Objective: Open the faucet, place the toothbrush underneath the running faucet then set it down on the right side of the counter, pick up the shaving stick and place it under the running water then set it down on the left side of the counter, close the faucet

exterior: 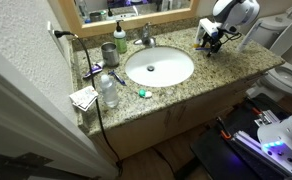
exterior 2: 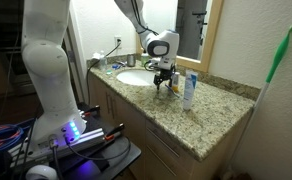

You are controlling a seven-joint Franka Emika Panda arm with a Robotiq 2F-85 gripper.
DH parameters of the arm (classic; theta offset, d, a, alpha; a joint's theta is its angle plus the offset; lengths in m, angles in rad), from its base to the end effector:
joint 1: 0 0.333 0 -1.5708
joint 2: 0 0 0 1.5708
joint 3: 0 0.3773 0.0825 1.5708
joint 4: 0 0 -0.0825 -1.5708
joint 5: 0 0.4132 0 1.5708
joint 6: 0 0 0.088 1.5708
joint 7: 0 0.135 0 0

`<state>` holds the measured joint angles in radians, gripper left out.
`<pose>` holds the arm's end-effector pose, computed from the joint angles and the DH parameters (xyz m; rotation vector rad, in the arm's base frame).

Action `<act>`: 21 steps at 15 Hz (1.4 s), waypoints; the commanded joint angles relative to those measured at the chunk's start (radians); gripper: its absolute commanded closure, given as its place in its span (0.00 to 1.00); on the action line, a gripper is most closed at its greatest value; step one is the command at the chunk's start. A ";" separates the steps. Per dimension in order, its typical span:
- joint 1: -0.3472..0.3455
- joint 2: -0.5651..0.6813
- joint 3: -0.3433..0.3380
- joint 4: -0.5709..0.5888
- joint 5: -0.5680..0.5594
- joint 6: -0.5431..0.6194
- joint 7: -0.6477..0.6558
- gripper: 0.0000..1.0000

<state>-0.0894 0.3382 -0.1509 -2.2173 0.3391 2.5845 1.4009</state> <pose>0.5751 -0.1421 0.2327 -1.7286 2.4613 0.0621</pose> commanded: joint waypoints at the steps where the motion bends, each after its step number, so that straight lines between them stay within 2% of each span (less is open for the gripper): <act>1: -0.006 0.017 0.010 0.003 0.017 0.004 -0.026 0.34; 4: -0.005 0.010 0.011 0.005 0.014 -0.020 -0.029 0.52; 9: 0.000 0.002 0.010 0.000 0.005 -0.023 -0.034 0.89; 11: 0.002 0.001 0.009 -0.003 0.002 -0.019 -0.038 0.99; 15: -0.013 -0.061 0.036 -0.039 0.041 -0.038 -0.134 0.98; 19: -0.023 -0.173 0.076 -0.104 0.122 -0.068 -0.332 0.98; 21: -0.009 -0.243 0.082 -0.138 0.136 -0.118 -0.406 0.98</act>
<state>-0.0872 0.2272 -0.0946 -2.2703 0.4352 2.5326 1.1184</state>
